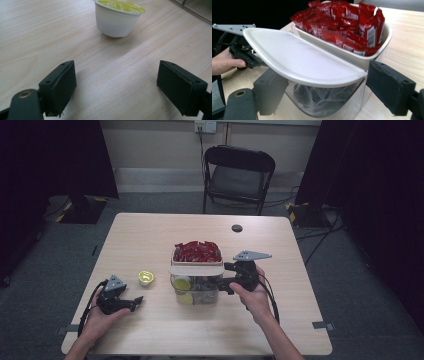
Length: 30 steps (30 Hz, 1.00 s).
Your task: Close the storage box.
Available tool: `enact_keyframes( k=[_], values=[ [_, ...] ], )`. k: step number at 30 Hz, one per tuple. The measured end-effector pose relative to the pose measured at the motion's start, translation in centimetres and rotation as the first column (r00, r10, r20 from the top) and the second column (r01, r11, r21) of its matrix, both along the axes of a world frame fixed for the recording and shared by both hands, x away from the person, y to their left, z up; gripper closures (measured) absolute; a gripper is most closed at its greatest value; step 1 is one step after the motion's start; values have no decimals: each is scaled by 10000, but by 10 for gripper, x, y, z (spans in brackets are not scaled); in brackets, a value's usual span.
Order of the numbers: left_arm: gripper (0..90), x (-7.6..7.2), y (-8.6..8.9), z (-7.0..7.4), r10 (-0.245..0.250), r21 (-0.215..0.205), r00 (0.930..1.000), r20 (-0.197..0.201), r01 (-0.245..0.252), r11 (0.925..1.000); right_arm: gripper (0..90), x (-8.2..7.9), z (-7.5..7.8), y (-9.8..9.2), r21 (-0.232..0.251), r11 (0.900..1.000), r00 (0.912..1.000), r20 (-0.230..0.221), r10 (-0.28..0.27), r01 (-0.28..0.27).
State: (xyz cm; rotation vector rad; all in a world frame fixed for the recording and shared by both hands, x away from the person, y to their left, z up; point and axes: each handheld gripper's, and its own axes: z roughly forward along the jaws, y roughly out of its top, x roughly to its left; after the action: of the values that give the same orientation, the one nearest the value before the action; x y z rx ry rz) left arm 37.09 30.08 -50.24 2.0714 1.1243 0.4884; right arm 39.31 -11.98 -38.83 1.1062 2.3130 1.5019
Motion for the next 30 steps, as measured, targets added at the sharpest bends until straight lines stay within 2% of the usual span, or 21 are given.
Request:
enact_keyframes(
  k=[12,21,30],
  values=[
    [154,0,0,0,-2,3,10000,3,2,10000,160,-7,-13,-3,-12,10000,9996,-293,12,-13],
    [154,0,0,0,-3,-17,10000,-11,3,10000,142,-14,-23,5,-372,9993,9998,-157,74,-80],
    [154,0,0,0,-4,-18,10000,-8,4,10000,147,-17,-38,4,-525,9984,9987,-470,199,-224]
  ],
)
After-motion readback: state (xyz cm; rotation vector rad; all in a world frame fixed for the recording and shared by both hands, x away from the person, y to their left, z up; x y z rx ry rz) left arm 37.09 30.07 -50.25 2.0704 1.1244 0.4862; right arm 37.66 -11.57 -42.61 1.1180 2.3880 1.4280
